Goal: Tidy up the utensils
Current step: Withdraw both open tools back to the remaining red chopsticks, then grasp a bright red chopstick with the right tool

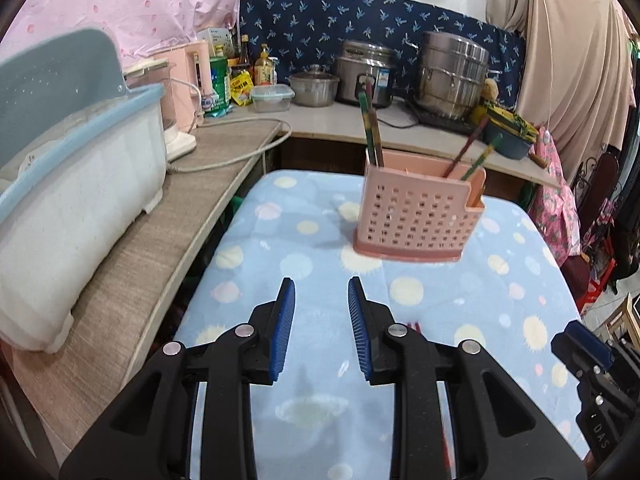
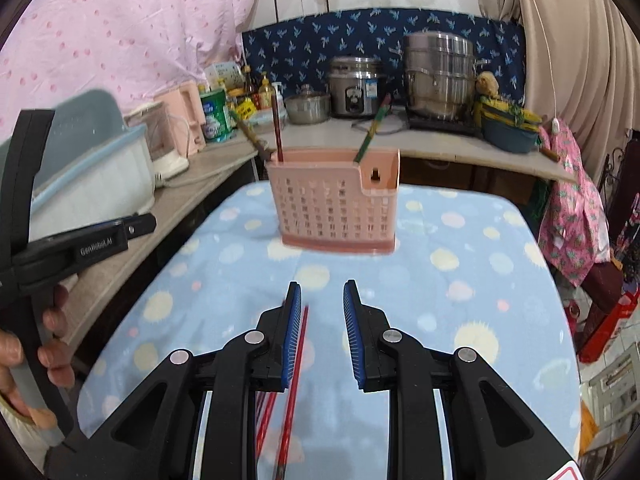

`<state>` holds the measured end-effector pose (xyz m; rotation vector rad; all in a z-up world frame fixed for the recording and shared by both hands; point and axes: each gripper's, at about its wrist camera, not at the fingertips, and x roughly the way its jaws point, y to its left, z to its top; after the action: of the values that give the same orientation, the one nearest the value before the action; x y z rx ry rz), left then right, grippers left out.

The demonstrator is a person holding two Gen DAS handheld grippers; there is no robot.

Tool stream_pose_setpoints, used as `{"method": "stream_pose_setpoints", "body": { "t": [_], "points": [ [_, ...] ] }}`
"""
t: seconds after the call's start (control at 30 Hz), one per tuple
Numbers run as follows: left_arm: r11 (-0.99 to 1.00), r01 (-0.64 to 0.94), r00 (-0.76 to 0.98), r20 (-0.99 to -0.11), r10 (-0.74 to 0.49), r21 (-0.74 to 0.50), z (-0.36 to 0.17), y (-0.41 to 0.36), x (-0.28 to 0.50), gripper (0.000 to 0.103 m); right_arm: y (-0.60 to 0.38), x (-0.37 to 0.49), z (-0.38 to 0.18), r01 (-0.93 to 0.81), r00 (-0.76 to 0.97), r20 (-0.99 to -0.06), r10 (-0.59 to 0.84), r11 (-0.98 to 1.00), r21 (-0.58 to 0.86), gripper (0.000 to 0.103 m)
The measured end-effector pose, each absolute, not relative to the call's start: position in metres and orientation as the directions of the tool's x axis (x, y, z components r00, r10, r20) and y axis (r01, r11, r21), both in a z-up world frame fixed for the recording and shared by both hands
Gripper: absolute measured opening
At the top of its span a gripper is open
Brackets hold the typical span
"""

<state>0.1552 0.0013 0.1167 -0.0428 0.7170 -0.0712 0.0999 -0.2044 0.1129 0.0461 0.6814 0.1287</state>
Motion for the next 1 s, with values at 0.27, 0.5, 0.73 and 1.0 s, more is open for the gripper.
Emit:
{"method": "stream_pose_setpoints", "body": {
  "t": [0.27, 0.5, 0.73, 1.0],
  "points": [
    [0.996, 0.079, 0.708, -0.702, -0.081, -0.035, 0.082, -0.003, 0.126, 0.026, -0.202, 0.068, 0.065, -0.100, 0.694, -0.703, 0.157, 0.988, 0.122, 0.022],
    [0.995, 0.095, 0.664, -0.743, -0.085, -0.030, 0.053, -0.006, 0.105, 0.027, -0.192, 0.048, 0.030, -0.112, 0.634, -0.751, 0.184, 0.983, 0.147, 0.022],
    [0.995, 0.103, 0.635, -0.769, -0.080, -0.018, 0.038, -0.011, 0.094, 0.027, -0.179, 0.039, 0.004, -0.126, 0.584, -0.787, 0.196, 0.980, 0.151, 0.022],
    [0.995, 0.102, 0.616, -0.784, -0.079, -0.020, 0.028, -0.010, 0.087, 0.027, -0.172, 0.038, -0.011, -0.131, 0.559, -0.806, 0.193, 0.981, 0.144, 0.022]
  ]
}}
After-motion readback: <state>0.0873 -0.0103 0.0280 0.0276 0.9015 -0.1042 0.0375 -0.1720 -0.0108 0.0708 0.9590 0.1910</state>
